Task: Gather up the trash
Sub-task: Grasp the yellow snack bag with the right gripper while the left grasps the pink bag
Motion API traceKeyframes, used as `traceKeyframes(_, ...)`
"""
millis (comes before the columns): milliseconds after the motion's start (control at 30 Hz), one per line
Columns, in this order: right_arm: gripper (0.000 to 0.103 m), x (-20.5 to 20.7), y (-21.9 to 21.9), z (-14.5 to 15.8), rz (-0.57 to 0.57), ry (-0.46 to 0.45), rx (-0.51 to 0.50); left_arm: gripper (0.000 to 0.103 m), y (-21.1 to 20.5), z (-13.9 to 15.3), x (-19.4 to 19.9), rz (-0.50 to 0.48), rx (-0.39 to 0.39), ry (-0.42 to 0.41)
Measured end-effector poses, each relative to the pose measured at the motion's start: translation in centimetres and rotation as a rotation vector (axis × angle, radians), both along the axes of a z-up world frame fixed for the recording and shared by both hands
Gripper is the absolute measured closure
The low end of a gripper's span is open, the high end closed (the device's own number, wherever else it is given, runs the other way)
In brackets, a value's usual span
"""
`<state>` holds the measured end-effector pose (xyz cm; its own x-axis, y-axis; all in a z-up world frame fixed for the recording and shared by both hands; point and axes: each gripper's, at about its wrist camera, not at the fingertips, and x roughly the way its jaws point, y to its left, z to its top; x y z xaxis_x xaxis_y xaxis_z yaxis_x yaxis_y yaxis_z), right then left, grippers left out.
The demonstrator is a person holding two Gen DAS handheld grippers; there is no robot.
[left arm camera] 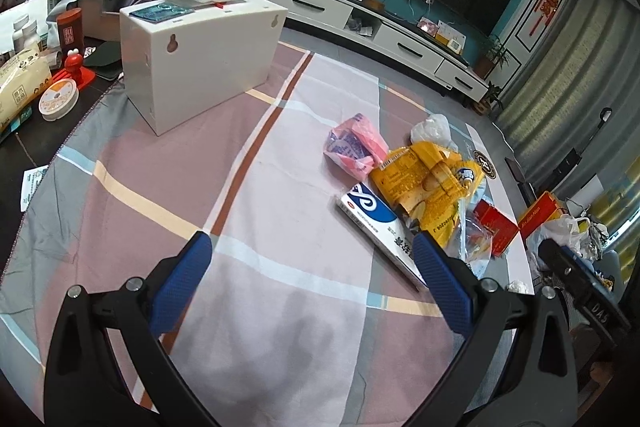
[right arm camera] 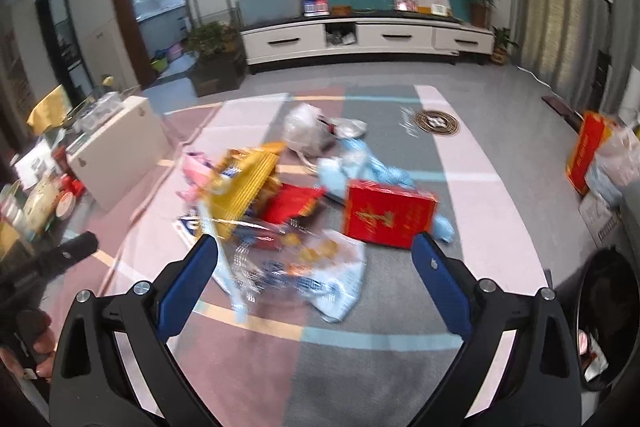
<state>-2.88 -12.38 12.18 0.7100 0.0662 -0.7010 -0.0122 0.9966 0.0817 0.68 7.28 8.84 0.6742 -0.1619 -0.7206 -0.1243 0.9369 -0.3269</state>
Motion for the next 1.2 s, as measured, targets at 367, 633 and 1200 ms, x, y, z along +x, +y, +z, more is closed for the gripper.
traceKeyframes(367, 0.007, 6.9, 6.5, 1.6, 0.151, 0.082, -0.057, 0.003, 0.9, 0.0, 0.5, 0.016, 0.019, -0.001)
traceKeyframes(633, 0.007, 13.1, 8.4, -2.4, 0.107, 0.205, -0.083, 0.003, 1.5, -0.3, 0.8, 0.024, 0.031, 0.006)
traceKeyframes(1200, 0.086, 12.7, 7.3, -7.1, 0.148, 0.317, -0.069, 0.003, 2.7, -1.3, 1.6, 0.055, 0.013, 0.044)
